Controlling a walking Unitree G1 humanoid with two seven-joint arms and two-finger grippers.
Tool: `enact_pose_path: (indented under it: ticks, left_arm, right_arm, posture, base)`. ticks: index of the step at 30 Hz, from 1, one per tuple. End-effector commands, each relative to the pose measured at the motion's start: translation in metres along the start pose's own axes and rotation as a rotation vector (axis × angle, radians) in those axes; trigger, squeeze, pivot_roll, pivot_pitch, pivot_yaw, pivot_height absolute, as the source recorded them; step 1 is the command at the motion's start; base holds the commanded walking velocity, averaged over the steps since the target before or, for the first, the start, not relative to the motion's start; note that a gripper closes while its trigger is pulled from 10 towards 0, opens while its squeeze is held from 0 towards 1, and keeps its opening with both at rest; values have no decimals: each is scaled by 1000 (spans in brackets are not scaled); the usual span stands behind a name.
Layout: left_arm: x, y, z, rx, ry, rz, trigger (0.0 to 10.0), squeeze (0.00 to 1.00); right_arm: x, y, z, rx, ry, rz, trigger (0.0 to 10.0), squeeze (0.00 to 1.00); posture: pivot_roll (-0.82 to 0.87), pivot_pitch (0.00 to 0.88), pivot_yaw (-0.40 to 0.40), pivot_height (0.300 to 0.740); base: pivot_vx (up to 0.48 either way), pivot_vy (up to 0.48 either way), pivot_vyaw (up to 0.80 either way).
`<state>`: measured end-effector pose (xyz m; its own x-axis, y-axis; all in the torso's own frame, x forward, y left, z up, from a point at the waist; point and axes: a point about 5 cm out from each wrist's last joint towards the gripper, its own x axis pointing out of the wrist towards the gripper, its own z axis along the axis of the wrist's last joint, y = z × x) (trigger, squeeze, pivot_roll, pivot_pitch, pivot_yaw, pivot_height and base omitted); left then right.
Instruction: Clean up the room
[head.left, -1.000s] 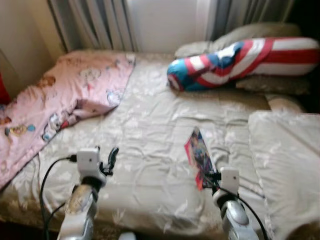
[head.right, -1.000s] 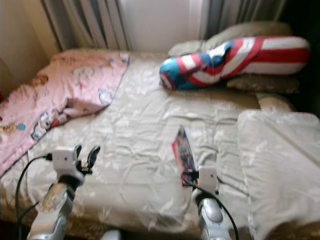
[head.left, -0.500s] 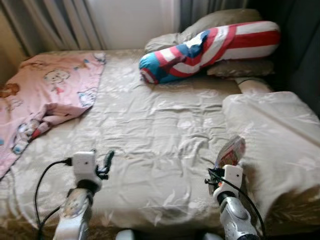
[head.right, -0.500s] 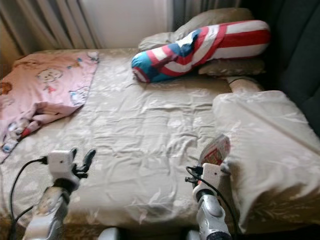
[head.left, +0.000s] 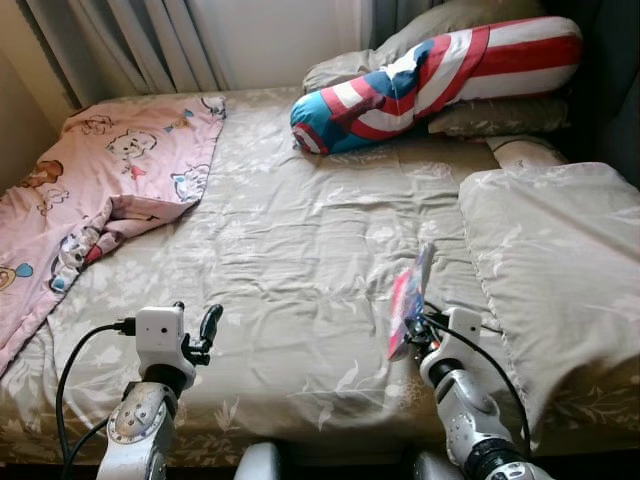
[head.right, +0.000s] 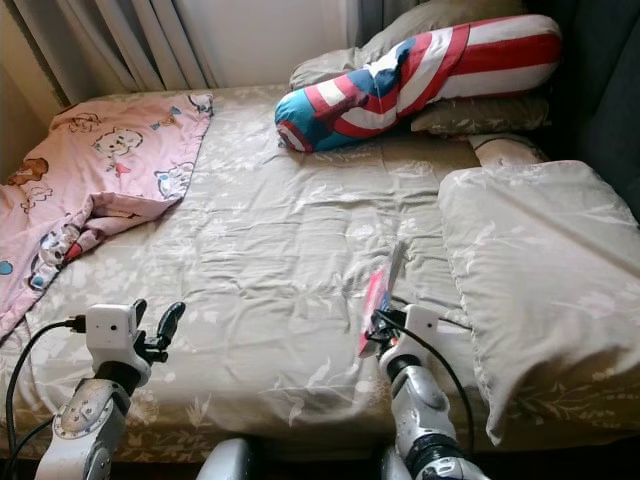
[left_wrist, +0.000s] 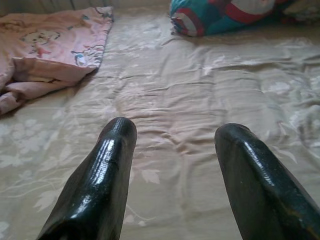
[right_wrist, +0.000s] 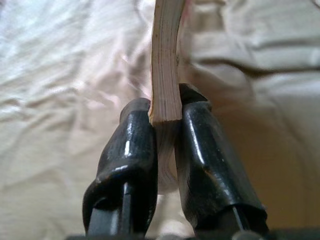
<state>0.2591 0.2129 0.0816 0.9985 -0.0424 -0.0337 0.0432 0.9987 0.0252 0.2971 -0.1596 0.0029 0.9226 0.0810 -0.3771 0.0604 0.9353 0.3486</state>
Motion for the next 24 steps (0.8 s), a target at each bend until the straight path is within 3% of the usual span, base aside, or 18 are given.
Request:
enact_pose_path:
  ticks: [1,17,24]
  left_arm:
    - [-4,4,2,19,4,-2,10000,0]
    - [-20,4,6,36,49,-20,10000,0]
    - [-24,6,6,39,65,-19,10000,0]
  right_arm:
    - [0,2,-7,-15,48,-8,10000,0]
    - [-12,-12,-33,30,181,-7,10000,0]
    - [-15,-30,-30,-4,198,-87,10000,0]
  posture:
    - [124,145,93,635]
    - [161,182,122,635]
    - [167,200,128,635]
  base:
    - [0,0,0]
    - [0,0,0]
    - [0,0,0]
